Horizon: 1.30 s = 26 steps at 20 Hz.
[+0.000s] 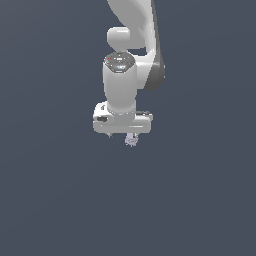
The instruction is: Pick up the object and move it to a goal position.
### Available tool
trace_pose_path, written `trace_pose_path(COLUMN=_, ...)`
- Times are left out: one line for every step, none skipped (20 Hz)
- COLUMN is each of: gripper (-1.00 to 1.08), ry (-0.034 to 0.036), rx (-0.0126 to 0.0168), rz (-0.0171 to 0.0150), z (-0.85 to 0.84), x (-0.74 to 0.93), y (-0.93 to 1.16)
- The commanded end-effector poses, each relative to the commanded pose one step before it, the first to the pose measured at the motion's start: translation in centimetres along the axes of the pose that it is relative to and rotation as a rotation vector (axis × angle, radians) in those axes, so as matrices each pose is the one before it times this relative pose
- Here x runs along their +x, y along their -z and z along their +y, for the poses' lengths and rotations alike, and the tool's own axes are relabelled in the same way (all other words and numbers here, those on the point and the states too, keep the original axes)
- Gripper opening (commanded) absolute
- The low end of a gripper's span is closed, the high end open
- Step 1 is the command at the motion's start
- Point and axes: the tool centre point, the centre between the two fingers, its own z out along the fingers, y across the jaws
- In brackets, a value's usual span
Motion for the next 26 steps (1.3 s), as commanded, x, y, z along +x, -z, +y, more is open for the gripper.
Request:
trace_pose_path(gripper=1.0, ry=0.0, rx=0.0, rz=0.0, z=0.001, x=0.0, y=0.0)
trace_pose_path(gripper=1.0, ry=-0.00073, rx=-0.00069, rz=-0.00065, z=0.077, x=-0.019, y=-0.018)
trace_pose_path(gripper=1.0, ry=-0.00193, rx=-0.00172, rz=-0.00169, z=0.218, x=-0.061, y=-0.039)
trace_pose_path(gripper=1.0, ry=-0.00334, rx=-0.00297, rz=-0.00293, z=0.366, x=-0.099, y=-0.073)
trace_pose_path(gripper=1.0, ry=-0.0046, rx=-0.00408, rz=-0.00407, z=0.505, x=-0.138, y=-0.101)
trace_pose_path(gripper=1.0, ry=-0.00581, rx=-0.00514, rz=-0.00521, z=0.641, x=-0.178, y=-0.129)
trace_pose_path(gripper=1.0, ry=-0.00596, rx=-0.00527, rz=-0.00544, z=0.662, x=-0.186, y=-0.135)
trace_pose_path(gripper=1.0, ry=-0.00456, rx=-0.00406, rz=-0.00425, z=0.513, x=-0.144, y=-0.105)
trace_pose_path(gripper=1.0, ry=-0.00315, rx=-0.00285, rz=-0.00302, z=0.363, x=-0.101, y=-0.074)
trace_pose_path(gripper=1.0, ry=-0.00176, rx=-0.00167, rz=-0.00178, z=0.213, x=-0.058, y=-0.042)
trace_pose_path(gripper=1.0, ry=-0.00035, rx=-0.00041, rz=-0.00043, z=0.061, x=-0.017, y=-0.005)
trace_pose_path(gripper=1.0, ry=0.00061, rx=0.00052, rz=0.00056, z=-0.076, x=0.025, y=0.01)
trace_pose_path(gripper=1.0, ry=0.00062, rx=0.00099, rz=0.00101, z=-0.131, x=0.026, y=0.013)
trace_pose_path(gripper=1.0, ry=-0.00114, rx=0.0003, rz=0.00019, z=-0.05, x=-0.019, y=-0.031)
trace_pose_path(gripper=1.0, ry=-0.00267, rx=0.00017, rz=-0.00007, z=-0.031, x=-0.046, y=-0.067)
trace_pose_path(gripper=1.0, ry=-0.00358, rx=0.00027, rz=-0.00005, z=-0.063, x=-0.063, y=-0.095)
trace_pose_path(gripper=1.0, ry=-0.00461, rx=0.00049, rz=0.00006, z=-0.093, x=-0.078, y=-0.12)
trace_pose_path(gripper=1.0, ry=-0.00557, rx=0.00068, rz=0.00016, z=-0.124, x=-0.095, y=-0.145)
trace_pose_path(gripper=1.0, ry=-0.00649, rx=0.00084, rz=0.00023, z=-0.156, x=-0.113, y=-0.17)
trace_pose_path(gripper=1.0, ry=-0.00746, rx=0.00098, rz=0.00028, z=-0.178, x=-0.132, y=-0.194)
trace_pose_path(gripper=1.0, ry=-0.00844, rx=0.00108, rz=0.00029, z=-0.193, x=-0.152, y=-0.217)
trace_pose_path(gripper=1.0, ry=-0.00952, rx=0.00116, rz=0.00027, z=-0.208, x=-0.176, y=-0.243)
trace_pose_path(gripper=1.0, ry=-0.01053, rx=0.00123, rz=0.00025, z=-0.225, x=-0.201, y=-0.268)
trace_pose_path(gripper=1.0, ry=-0.01157, rx=0.00134, rz=0.00026, z=-0.24, x=-0.225, y=-0.291)
trace_pose_path(gripper=1.0, ry=-0.01263, rx=0.00145, rz=0.00028, z=-0.258, x=-0.253, y=-0.315)
trace_pose_path(gripper=1.0, ry=-0.01372, rx=0.00154, rz=0.00027, z=-0.271, x=-0.282, y=-0.339)
